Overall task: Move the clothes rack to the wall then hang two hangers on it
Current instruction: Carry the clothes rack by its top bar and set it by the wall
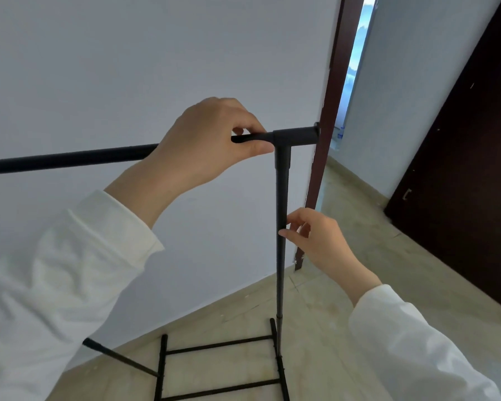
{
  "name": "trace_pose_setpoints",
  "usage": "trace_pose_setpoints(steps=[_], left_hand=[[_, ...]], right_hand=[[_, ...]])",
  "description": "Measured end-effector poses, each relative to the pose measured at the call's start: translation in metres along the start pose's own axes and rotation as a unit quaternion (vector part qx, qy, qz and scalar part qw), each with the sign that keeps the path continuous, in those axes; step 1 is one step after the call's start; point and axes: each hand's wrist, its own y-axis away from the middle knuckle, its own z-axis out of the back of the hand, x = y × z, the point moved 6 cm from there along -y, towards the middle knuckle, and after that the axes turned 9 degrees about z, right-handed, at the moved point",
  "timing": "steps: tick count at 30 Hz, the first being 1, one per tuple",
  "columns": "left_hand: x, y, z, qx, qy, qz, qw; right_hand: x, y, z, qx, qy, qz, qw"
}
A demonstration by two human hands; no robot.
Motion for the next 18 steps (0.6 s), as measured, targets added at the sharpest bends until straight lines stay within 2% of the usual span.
trace_pose_setpoints(steps=[9,18], left_hand=[[0.027,-0.039,0.013,-0.011,-0.035,0.002,0.999],[0.056,-0.086,0.016,-0.018,-0.024,0.060,0.998]], right_hand=[[0.012,-0.049,-0.006,-0.002,0.047,0.035,0.998],[0.010,-0.113,-0.015,0.023,0.057,0.047,0.997]])
